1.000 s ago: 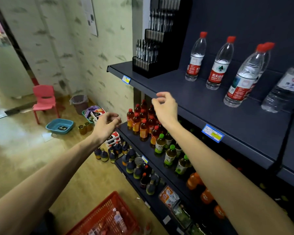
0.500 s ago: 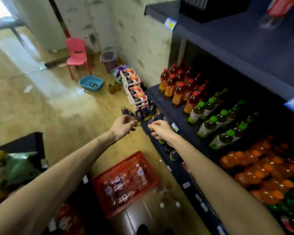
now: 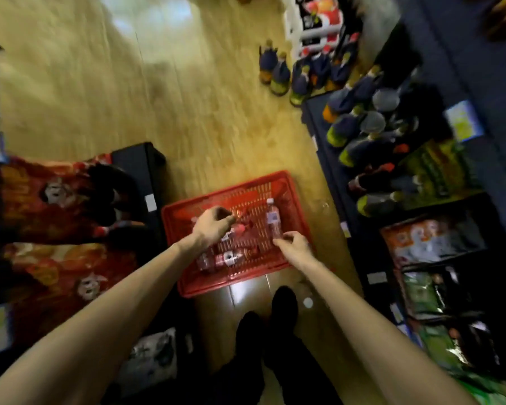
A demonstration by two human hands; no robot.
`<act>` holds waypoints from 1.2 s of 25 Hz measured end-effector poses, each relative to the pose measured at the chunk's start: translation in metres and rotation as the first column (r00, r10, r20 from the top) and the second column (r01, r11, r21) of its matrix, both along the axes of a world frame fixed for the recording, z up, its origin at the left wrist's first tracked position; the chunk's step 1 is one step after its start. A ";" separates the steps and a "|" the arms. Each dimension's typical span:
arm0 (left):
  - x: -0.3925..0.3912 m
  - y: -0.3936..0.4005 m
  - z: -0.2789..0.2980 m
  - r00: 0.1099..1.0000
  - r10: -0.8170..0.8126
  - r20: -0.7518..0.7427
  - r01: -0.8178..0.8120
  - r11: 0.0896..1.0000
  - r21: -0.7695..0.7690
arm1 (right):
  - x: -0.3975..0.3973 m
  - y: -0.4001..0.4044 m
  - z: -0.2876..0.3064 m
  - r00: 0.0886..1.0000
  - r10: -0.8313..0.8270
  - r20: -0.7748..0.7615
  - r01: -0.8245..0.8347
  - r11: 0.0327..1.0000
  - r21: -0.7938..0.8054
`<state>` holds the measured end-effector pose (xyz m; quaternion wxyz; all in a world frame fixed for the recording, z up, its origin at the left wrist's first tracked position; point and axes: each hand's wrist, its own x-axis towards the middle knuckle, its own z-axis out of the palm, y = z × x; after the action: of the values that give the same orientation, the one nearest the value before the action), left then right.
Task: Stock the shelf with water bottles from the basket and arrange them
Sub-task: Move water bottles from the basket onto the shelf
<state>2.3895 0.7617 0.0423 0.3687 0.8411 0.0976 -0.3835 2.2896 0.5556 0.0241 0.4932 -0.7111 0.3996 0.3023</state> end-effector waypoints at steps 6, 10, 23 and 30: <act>-0.021 0.025 -0.159 0.991 -0.131 0.017 0.127 0.981 0.144 | 0.022 0.014 -0.162 0.999 0.004 -0.048 -0.007 0.998 -0.069; -0.015 0.035 -0.243 0.956 -0.285 0.075 0.258 0.933 0.251 | 0.048 0.027 -0.248 0.998 -0.005 -0.066 -0.004 0.992 -0.130; -0.004 0.041 -0.400 0.644 -0.764 0.045 0.548 0.501 0.670 | 0.074 0.018 -0.391 0.973 0.192 -0.124 -0.226 0.891 -0.394; -0.007 0.031 -0.408 0.618 -0.785 -0.041 0.590 0.428 0.684 | 0.069 0.005 -0.389 0.975 0.213 -0.066 -0.223 0.915 -0.337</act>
<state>2.3826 0.7928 -0.3656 -0.1230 0.9210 -0.1887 -0.3178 2.3586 0.5606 -0.3647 0.3197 -0.8217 0.3712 0.2914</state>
